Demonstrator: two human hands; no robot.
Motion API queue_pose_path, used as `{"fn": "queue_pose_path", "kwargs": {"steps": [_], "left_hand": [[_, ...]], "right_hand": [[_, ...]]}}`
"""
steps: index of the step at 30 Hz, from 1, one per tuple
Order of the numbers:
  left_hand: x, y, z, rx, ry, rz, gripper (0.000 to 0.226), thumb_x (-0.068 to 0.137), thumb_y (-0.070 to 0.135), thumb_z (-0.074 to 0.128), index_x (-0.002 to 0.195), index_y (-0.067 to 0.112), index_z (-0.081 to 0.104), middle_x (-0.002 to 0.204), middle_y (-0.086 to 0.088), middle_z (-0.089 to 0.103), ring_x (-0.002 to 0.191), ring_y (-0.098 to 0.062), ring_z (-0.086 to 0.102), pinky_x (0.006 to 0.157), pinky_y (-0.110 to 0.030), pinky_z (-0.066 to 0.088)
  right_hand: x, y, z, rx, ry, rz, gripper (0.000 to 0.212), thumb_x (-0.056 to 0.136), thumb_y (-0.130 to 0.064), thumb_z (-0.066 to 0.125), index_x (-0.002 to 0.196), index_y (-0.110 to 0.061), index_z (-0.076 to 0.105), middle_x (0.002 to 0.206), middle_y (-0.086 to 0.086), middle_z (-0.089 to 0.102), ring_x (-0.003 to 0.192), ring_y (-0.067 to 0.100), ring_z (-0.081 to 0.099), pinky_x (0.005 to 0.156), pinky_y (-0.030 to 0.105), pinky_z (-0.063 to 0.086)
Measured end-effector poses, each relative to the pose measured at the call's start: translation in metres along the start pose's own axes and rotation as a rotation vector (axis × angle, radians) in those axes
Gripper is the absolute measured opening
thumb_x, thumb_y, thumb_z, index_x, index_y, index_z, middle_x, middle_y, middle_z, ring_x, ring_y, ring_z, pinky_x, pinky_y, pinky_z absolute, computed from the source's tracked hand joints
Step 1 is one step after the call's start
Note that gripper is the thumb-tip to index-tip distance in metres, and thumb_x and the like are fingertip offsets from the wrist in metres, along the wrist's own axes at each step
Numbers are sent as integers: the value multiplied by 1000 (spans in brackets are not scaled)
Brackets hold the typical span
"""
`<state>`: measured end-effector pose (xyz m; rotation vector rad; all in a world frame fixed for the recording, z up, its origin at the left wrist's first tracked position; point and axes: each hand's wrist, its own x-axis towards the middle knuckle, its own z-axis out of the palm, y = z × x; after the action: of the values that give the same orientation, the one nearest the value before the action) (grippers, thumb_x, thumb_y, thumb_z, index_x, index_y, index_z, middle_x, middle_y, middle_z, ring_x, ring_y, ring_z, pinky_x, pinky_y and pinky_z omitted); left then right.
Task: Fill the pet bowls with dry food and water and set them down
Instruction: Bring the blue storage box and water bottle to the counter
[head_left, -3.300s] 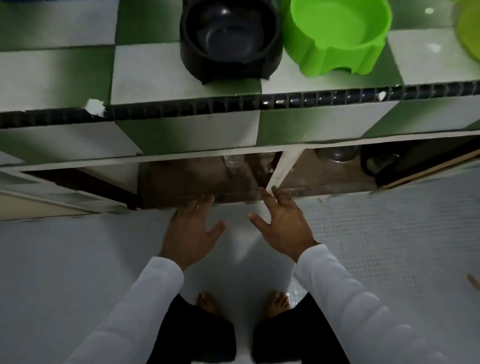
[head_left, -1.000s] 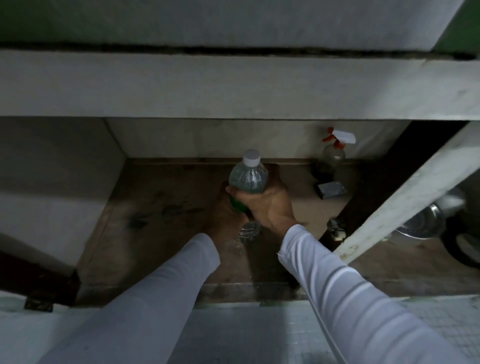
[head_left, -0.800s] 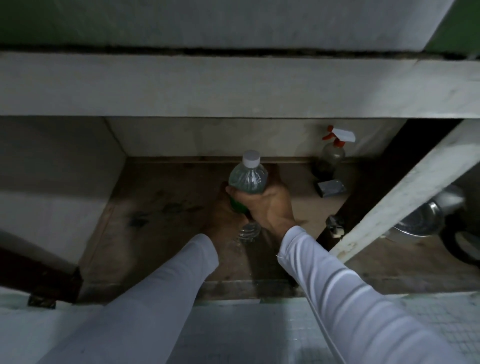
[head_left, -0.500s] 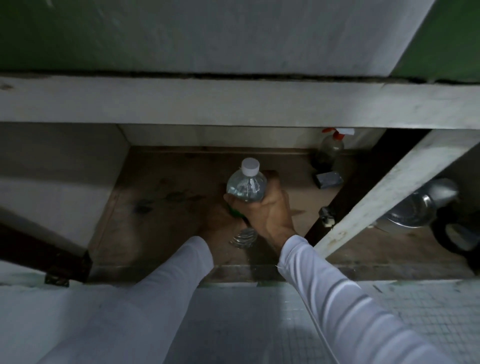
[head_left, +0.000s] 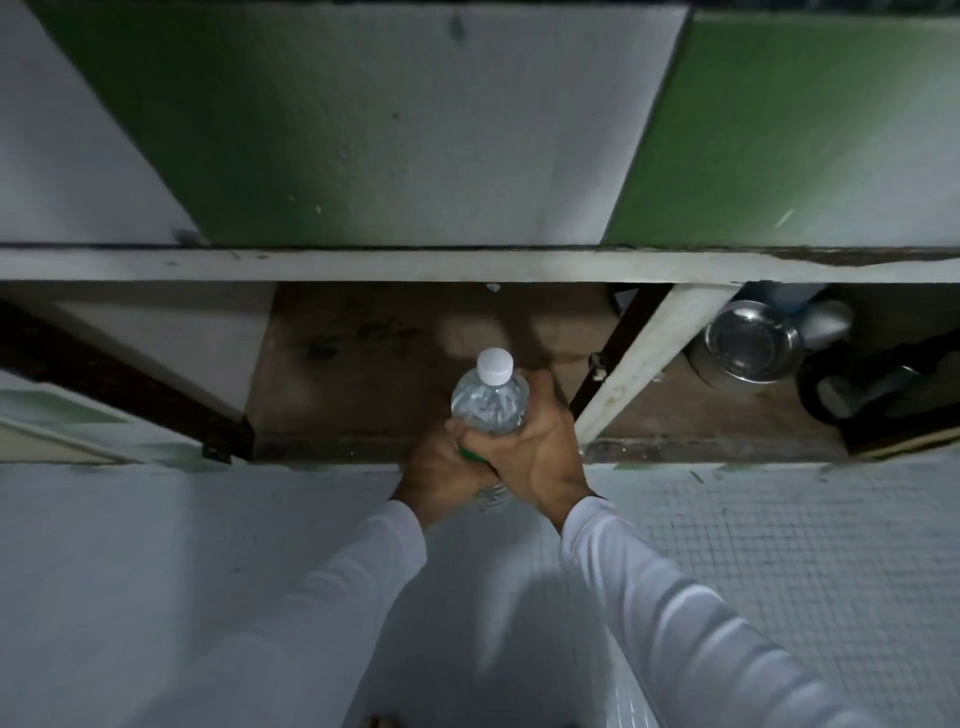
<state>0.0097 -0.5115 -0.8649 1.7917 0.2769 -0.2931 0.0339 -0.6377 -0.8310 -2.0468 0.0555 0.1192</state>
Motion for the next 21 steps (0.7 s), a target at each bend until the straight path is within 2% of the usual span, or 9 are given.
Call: {"fn": "queue_pose_path", "kwargs": {"steps": [3, 5, 7, 10, 13, 15, 18, 21], "left_hand": [[-37, 25, -4, -43, -16, 20, 41, 65, 14, 89, 97, 35, 77, 102, 3, 79, 101, -18, 75, 89, -40, 61], [-63, 40, -8, -72, -34, -19, 47, 66, 10, 90, 107, 28, 75, 102, 2, 79, 99, -17, 75, 84, -36, 61], [-85, 57, -11, -20, -40, -21, 63, 62, 26, 92, 120, 18, 69, 106, 9, 77, 99, -7, 73, 83, -25, 58], [-120, 92, -19, 66, -58, -34, 89, 56, 51, 90, 133, 21, 58, 118, 12, 72, 108, -7, 69, 92, -26, 57], [-154, 136, -27, 88, -63, -37, 91, 57, 56, 86, 135, 23, 56, 120, 14, 70, 108, -2, 68, 87, -14, 54], [-171, 164, -33, 60, -68, -24, 93, 57, 54, 88, 138, 22, 55, 122, 13, 69, 109, 0, 67, 89, -15, 55], [-198, 214, -44, 124, -82, -16, 93, 56, 62, 82, 137, 25, 53, 120, 15, 68, 107, 1, 66, 87, -13, 53], [-219, 266, -54, 84, -74, 3, 92, 56, 60, 82, 134, 17, 56, 116, 9, 71, 106, -6, 69, 85, -16, 56]], "right_hand": [[-31, -29, -20, -9, -34, 43, 92, 52, -65, 86, 126, -28, 47, 115, -9, 63, 104, 13, 64, 91, 32, 58], [-55, -54, -36, 13, -41, 84, 95, 52, -65, 86, 130, -29, 45, 119, -7, 62, 109, 15, 63, 95, 37, 57], [-73, -75, -49, 14, -58, 124, 100, 52, -66, 86, 135, -30, 42, 126, -5, 60, 116, 19, 61, 99, 42, 55], [-99, -118, -75, -24, -105, 188, 102, 55, -69, 85, 138, -31, 38, 132, -3, 57, 122, 22, 58, 103, 46, 53], [-121, -165, -104, -30, -134, 203, 94, 61, -64, 86, 135, -33, 37, 129, -7, 57, 120, 20, 59, 103, 46, 53], [-133, -196, -123, -23, -118, 194, 90, 62, -59, 89, 132, -34, 39, 124, -9, 58, 116, 18, 60, 101, 44, 54], [-149, -249, -153, -26, -91, 173, 88, 60, -59, 89, 129, -35, 40, 123, -7, 60, 115, 19, 60, 99, 45, 55], [-160, -298, -181, -18, -63, 157, 83, 60, -54, 90, 124, -37, 41, 118, -9, 60, 110, 17, 60, 96, 41, 56]]}}
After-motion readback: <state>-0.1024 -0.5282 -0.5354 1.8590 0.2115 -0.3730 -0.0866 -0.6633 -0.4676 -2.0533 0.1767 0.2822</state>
